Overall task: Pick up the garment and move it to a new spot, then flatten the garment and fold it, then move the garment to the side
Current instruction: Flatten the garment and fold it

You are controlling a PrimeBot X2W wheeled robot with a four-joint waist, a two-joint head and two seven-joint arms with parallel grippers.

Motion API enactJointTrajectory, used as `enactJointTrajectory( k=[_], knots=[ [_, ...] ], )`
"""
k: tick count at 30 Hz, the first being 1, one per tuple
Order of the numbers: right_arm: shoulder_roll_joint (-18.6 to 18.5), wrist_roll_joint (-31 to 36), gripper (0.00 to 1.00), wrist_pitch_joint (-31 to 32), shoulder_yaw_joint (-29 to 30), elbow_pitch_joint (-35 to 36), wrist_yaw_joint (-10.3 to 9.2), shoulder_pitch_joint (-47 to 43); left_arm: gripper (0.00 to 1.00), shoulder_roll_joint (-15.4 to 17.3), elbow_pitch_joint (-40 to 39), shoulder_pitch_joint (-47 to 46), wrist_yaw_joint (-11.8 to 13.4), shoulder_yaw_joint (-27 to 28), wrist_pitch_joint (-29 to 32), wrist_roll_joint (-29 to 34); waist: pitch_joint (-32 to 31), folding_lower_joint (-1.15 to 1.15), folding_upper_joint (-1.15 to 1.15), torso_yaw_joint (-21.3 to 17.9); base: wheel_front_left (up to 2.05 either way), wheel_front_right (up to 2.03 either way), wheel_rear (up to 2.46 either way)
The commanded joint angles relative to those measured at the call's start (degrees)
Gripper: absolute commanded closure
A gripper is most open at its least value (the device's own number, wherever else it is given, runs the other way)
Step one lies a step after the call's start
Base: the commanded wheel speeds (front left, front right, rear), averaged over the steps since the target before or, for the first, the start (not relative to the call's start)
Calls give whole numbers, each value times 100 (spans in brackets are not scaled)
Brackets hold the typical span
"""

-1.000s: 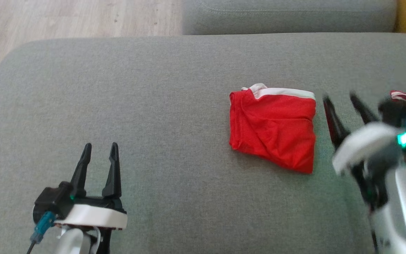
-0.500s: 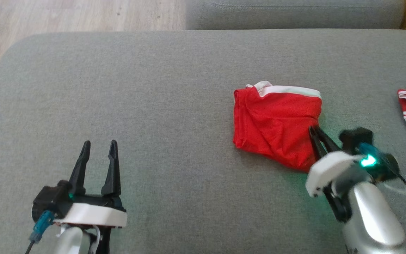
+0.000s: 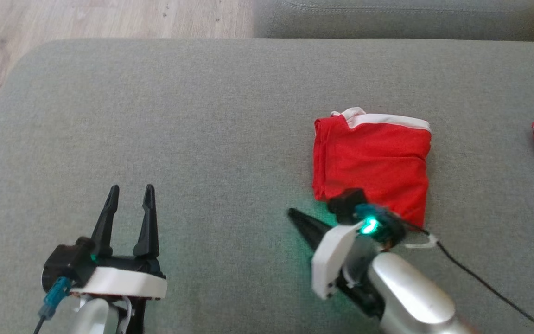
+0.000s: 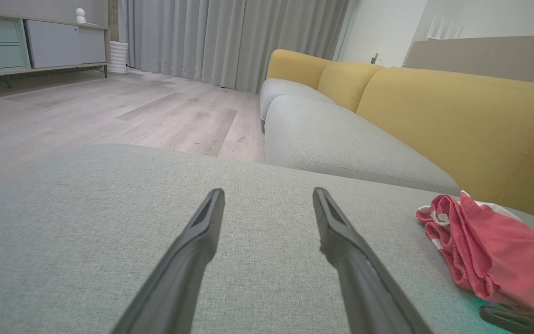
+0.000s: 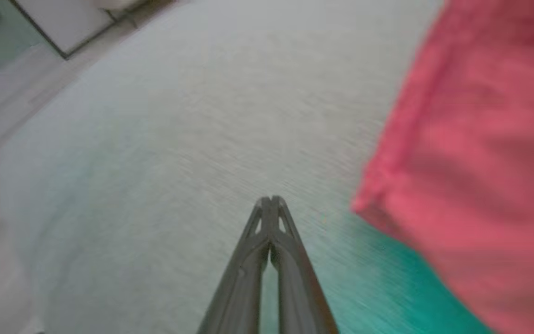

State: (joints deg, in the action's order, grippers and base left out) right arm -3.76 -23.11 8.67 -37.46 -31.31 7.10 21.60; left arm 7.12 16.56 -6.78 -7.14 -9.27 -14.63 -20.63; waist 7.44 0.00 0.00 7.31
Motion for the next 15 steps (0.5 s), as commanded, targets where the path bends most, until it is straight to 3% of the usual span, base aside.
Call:
enactJointTrajectory(
  k=[1,5,6,7,11,15],
  knots=[
    [87,-124,100,-11,-152,283,39,166,0,79,-142,-198,-12,200,-37,11,-8,0,0,-17,0,0,0],
    [88,-589,100,-230,-364,705,39,226,0,82,-152,-157,1,249,-37,10,-80,0,0,-96,0,0,0],
    [88,-615,82,-359,-241,808,39,209,0,87,-159,-136,3,269,-37,8,-106,0,0,-116,0,0,0],
    [82,-605,0,-509,-59,917,39,174,0,91,-169,-111,9,294,-37,7,-138,0,0,-142,0,0,0],
    [-108,-207,0,-1055,1040,1367,39,-194,0,106,-240,39,64,403,-37,19,-272,0,0,-281,0,0,0],
    [-187,280,0,-1081,2191,1877,39,-778,0,143,-304,191,120,525,-37,38,-402,0,0,-459,0,0,0]
  ],
)
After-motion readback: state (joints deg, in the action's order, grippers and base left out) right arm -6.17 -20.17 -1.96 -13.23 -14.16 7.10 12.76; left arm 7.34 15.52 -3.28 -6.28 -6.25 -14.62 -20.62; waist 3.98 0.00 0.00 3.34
